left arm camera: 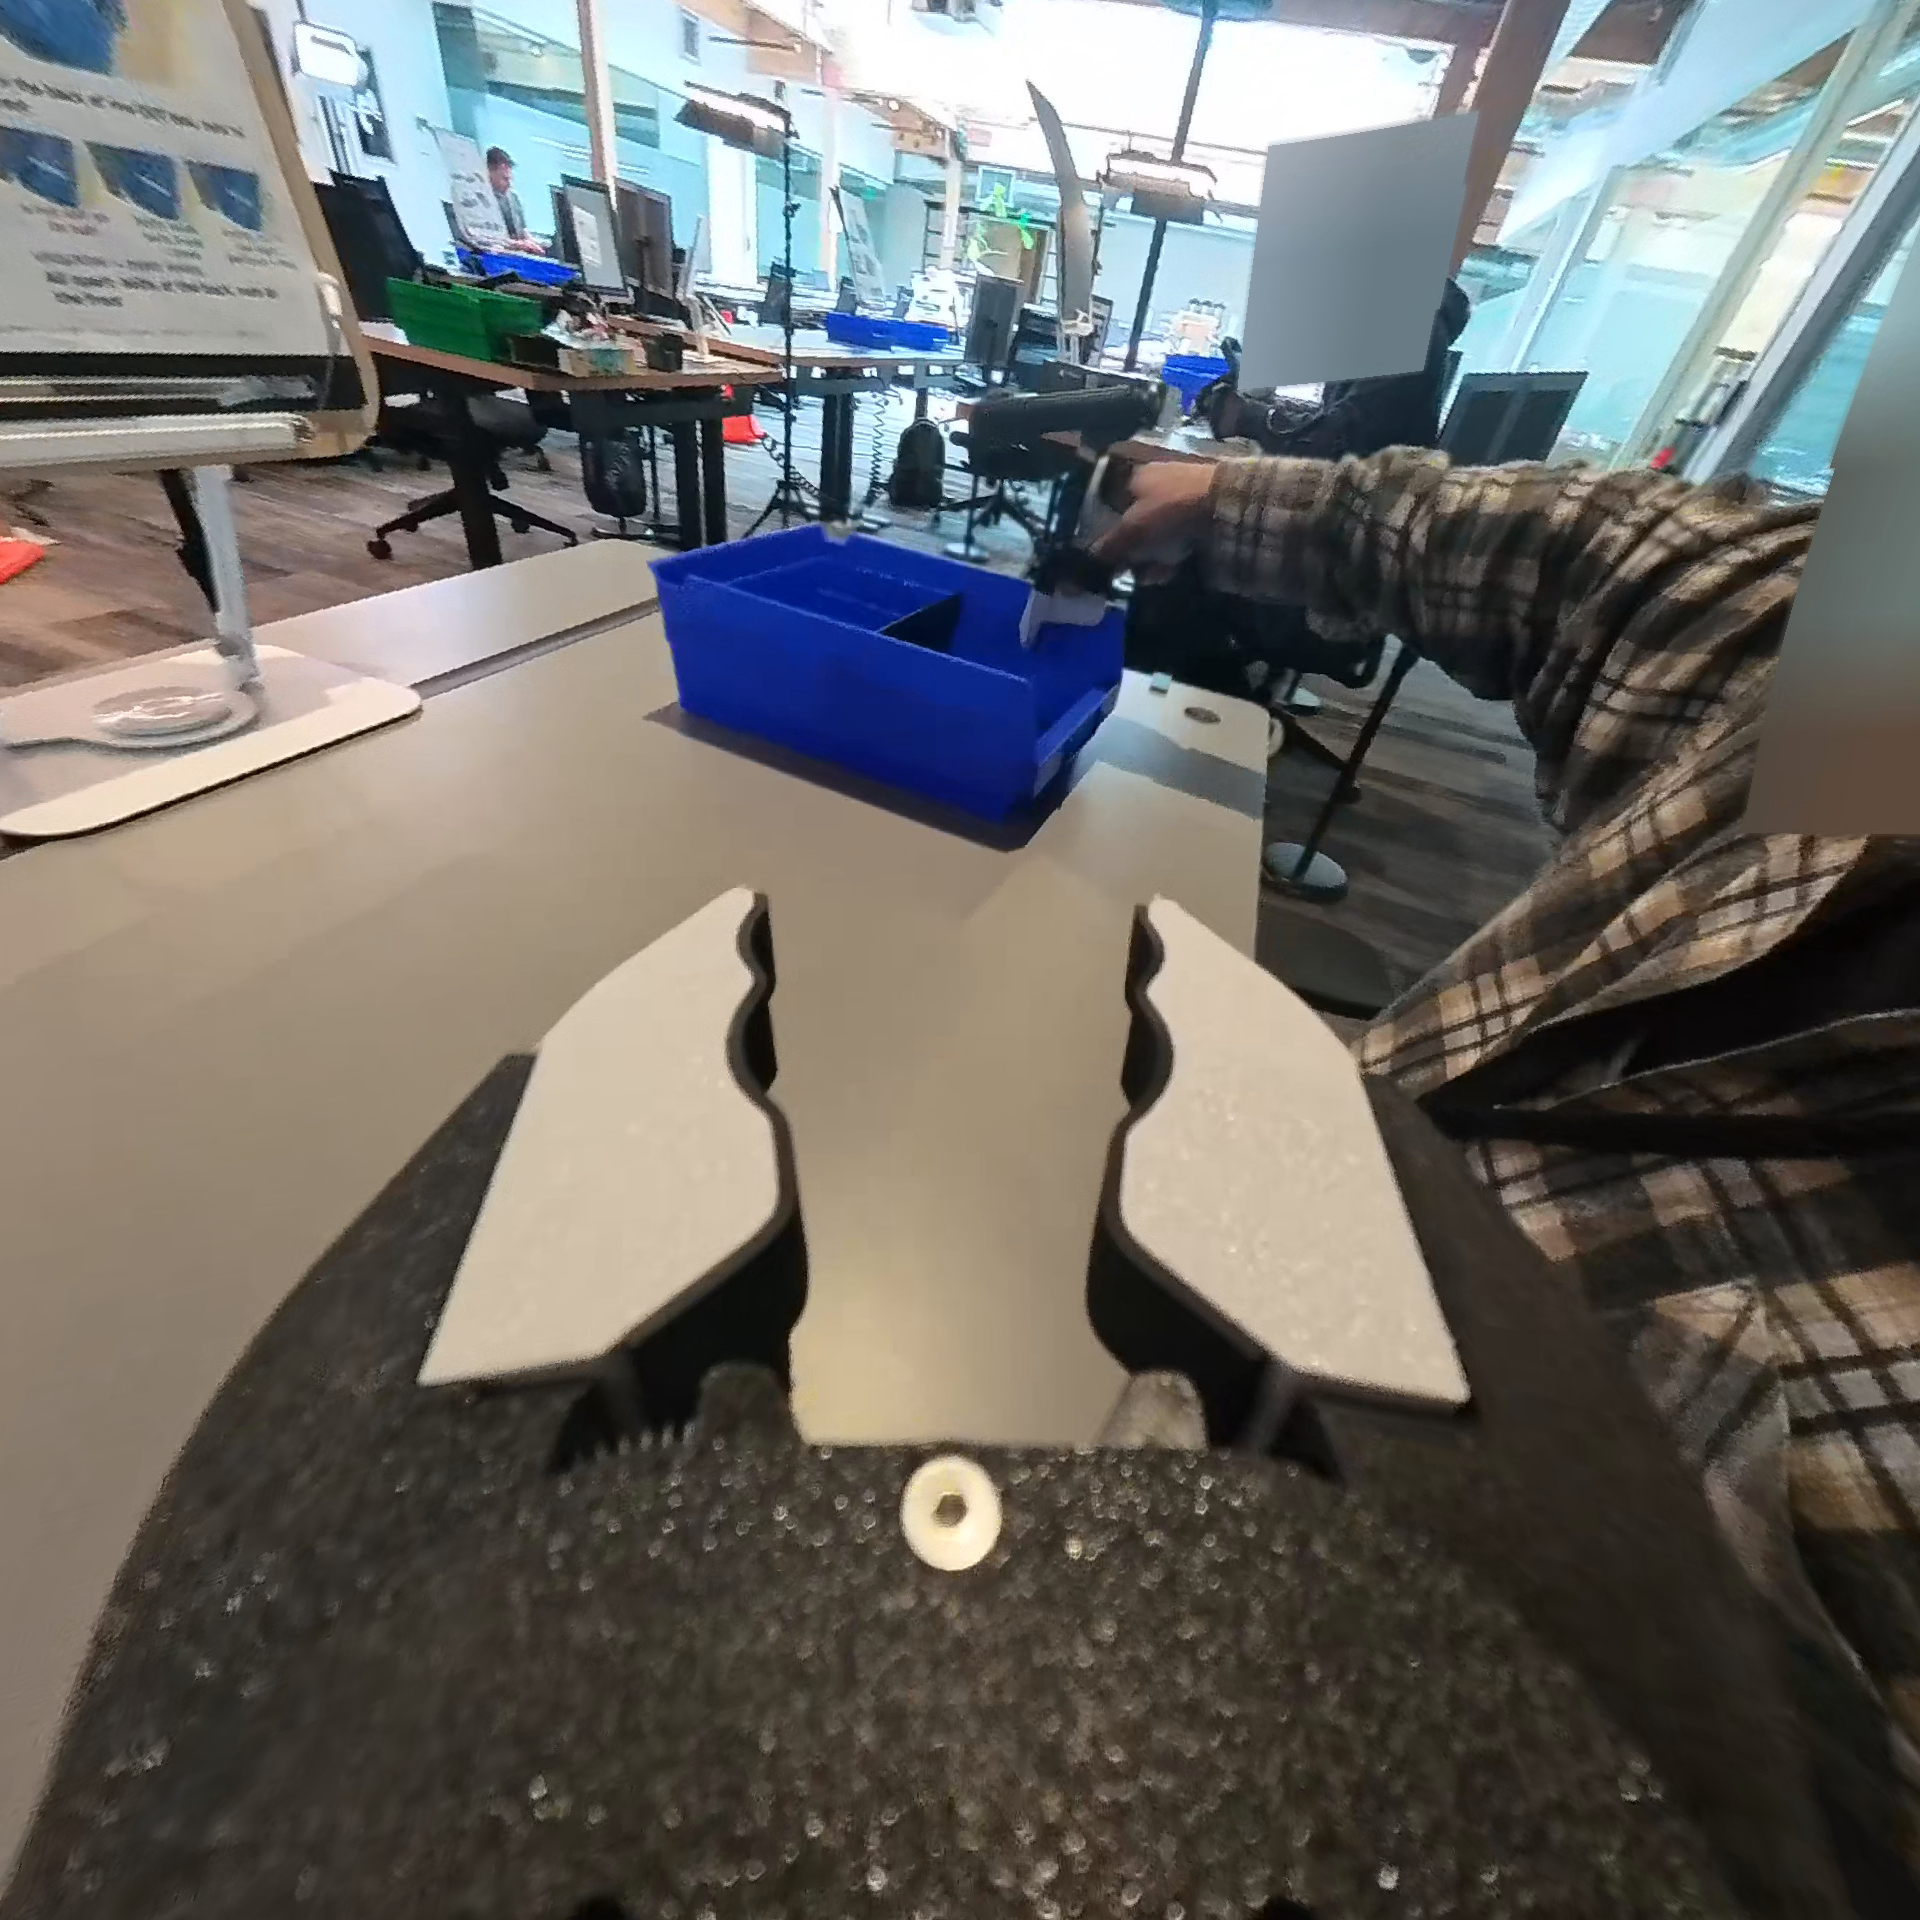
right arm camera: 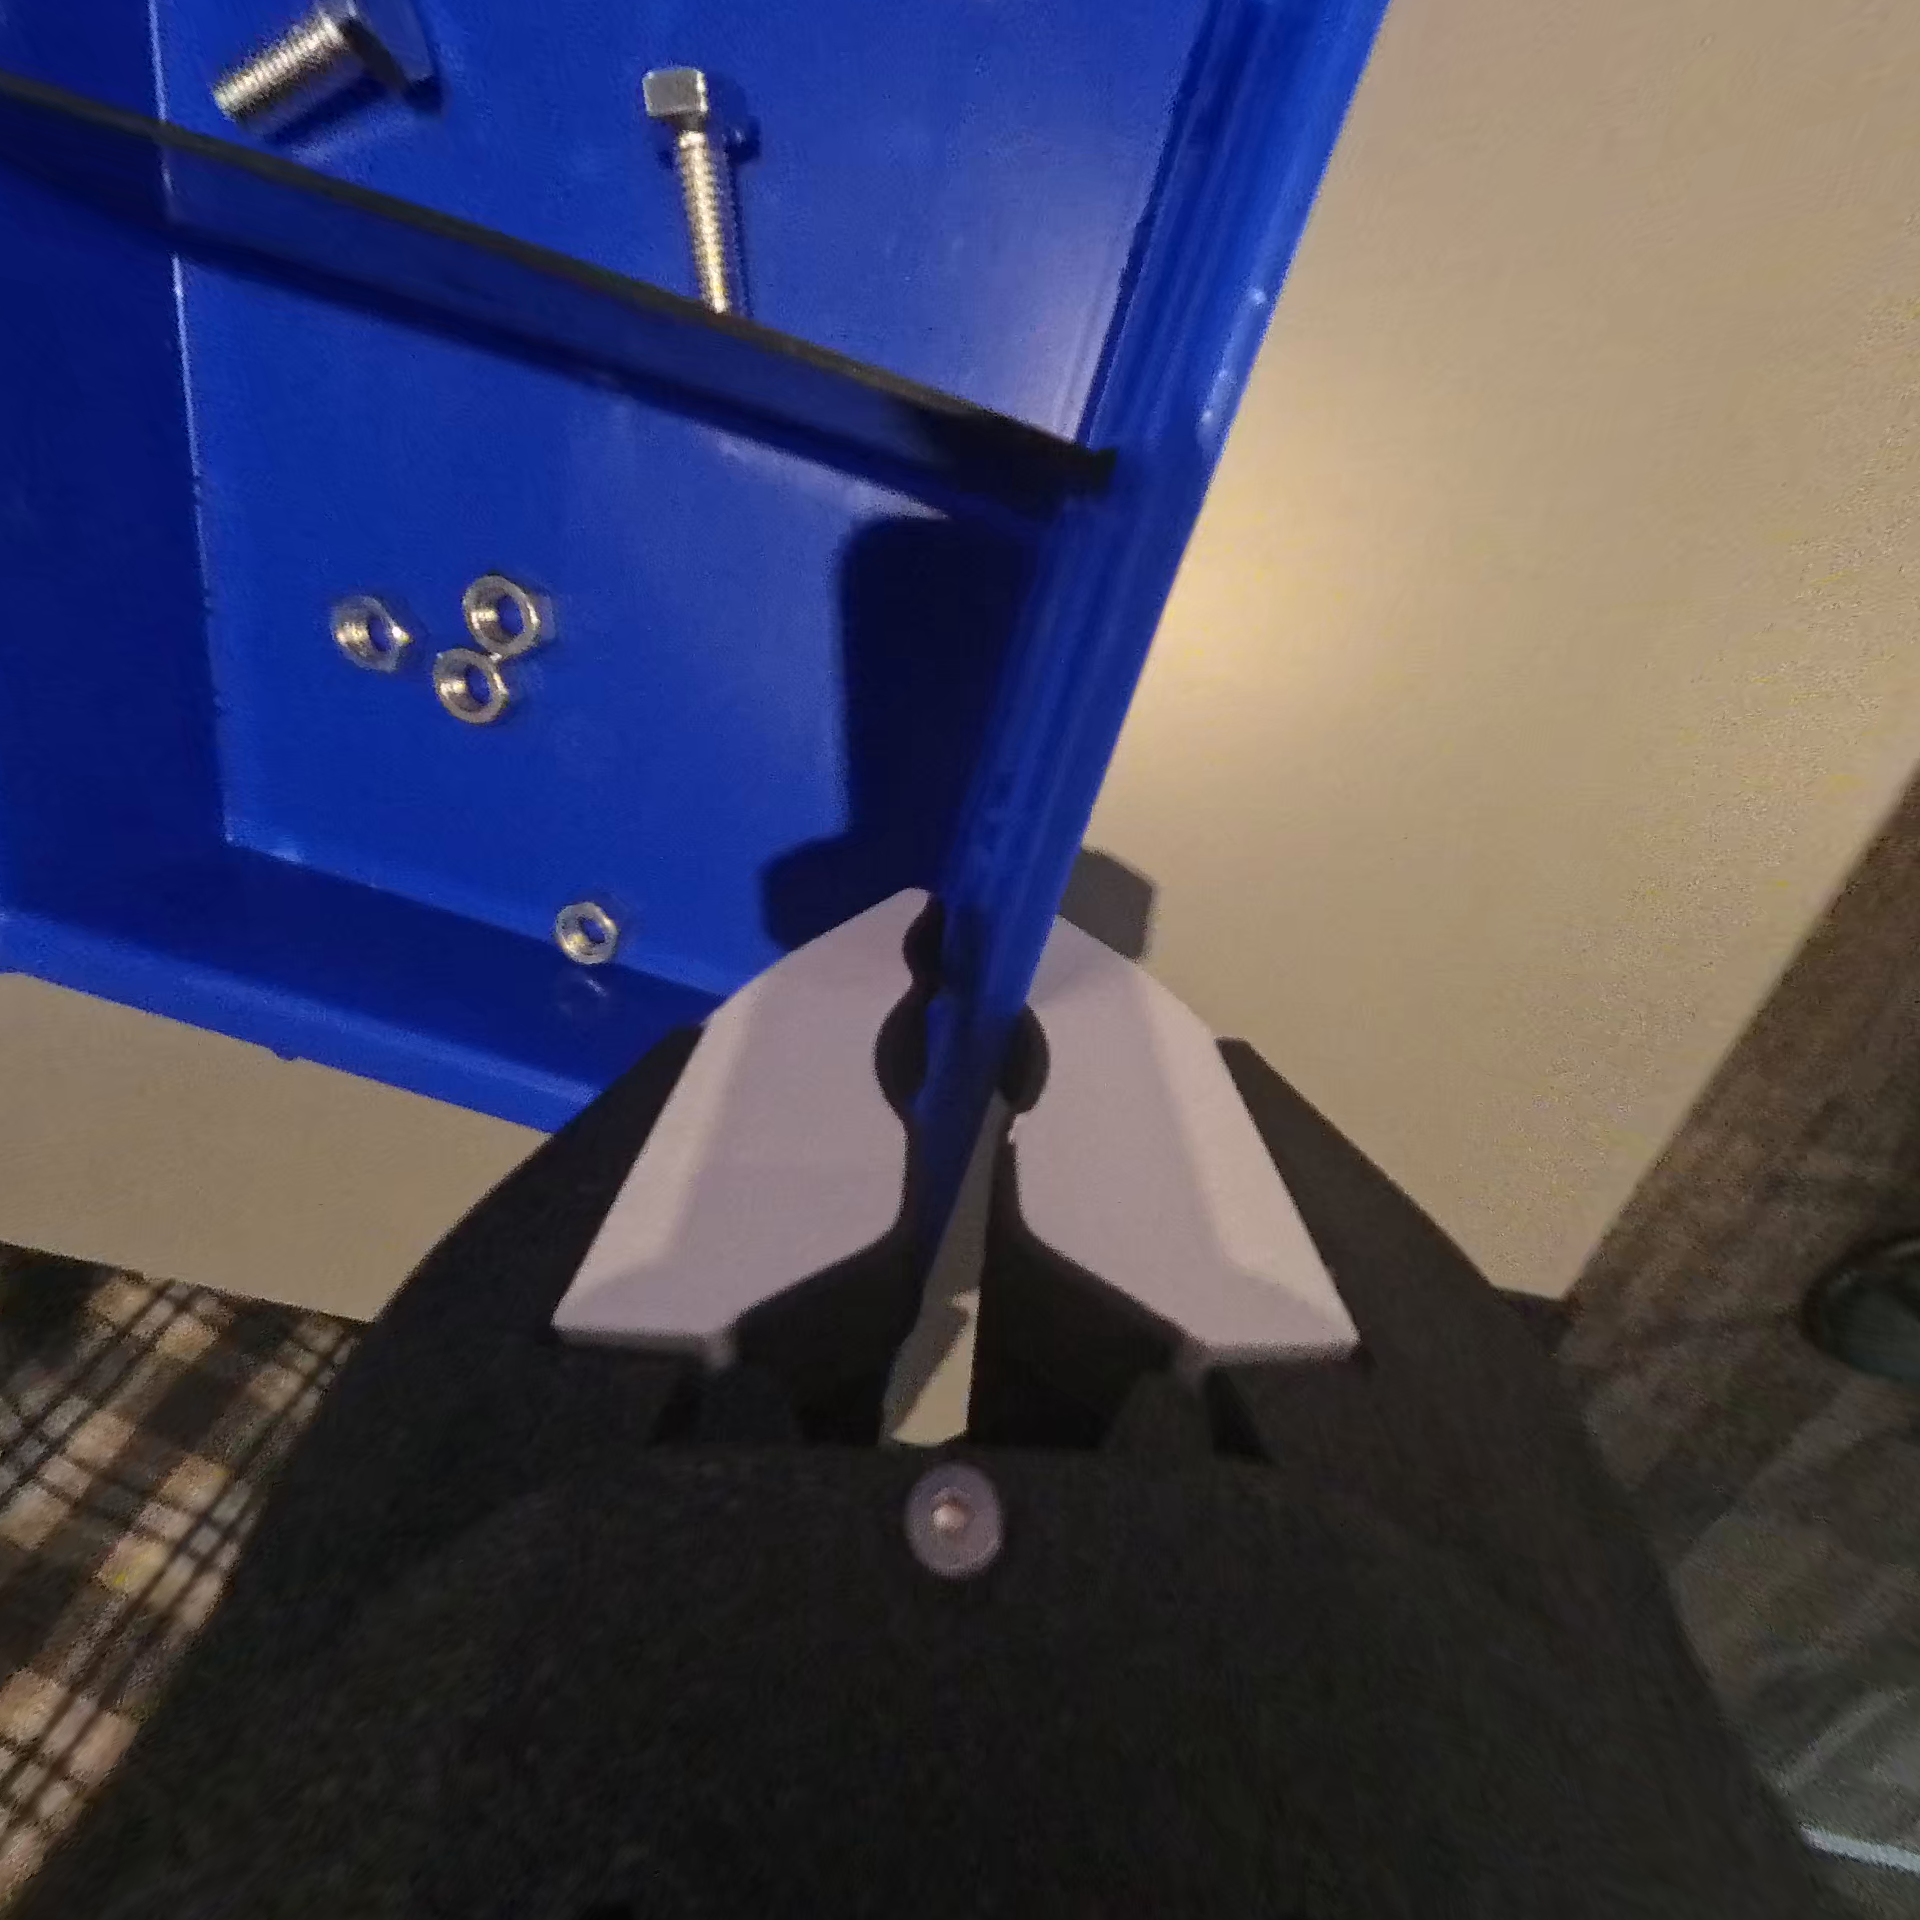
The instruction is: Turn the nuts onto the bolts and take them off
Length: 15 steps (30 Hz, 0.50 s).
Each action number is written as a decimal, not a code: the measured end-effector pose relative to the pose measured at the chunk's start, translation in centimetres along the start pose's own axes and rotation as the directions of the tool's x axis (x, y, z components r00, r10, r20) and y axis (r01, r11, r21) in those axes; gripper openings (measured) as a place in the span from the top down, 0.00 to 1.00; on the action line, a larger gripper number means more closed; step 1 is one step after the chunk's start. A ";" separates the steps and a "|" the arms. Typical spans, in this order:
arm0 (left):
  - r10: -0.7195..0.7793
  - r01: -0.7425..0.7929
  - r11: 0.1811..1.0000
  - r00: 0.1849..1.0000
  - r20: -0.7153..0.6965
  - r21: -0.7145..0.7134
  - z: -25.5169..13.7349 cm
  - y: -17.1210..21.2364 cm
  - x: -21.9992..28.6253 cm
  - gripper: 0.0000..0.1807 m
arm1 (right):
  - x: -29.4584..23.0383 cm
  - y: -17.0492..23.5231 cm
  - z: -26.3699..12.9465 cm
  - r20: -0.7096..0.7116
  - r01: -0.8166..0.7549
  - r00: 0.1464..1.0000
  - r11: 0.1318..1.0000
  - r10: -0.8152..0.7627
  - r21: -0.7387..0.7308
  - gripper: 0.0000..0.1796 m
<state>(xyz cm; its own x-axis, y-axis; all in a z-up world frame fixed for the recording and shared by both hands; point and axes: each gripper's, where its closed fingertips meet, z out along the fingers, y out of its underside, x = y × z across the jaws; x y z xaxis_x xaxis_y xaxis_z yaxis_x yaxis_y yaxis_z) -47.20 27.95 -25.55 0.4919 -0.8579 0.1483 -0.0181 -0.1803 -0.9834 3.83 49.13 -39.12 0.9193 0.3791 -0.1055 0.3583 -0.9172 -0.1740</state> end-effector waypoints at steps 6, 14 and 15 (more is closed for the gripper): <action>-0.006 0.005 1.000 0.997 0.076 0.019 -3.1 0.2 0.2 0.65 | -9.1 -2.5 1.4 0.024 0.073 0.997 0.997 -0.073 0.004 0.96; -0.062 0.053 0.996 0.990 0.126 0.074 -6.1 0.5 -0.9 0.66 | -22.4 -5.9 3.3 0.066 0.160 0.985 0.987 -0.159 -0.010 0.95; -0.069 0.059 0.995 0.989 0.128 0.082 -6.4 0.5 -1.0 0.66 | -23.8 -6.3 3.5 0.066 0.164 0.985 0.986 -0.162 -0.012 0.95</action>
<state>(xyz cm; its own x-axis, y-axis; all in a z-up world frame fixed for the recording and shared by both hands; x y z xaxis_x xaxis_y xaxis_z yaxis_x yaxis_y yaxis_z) -53.32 25.63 -25.55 0.5995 -0.7747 0.2011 0.0821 -0.1904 -0.9783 -20.91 46.31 -38.95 0.8362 0.5303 -0.1399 0.5057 -0.8443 -0.1776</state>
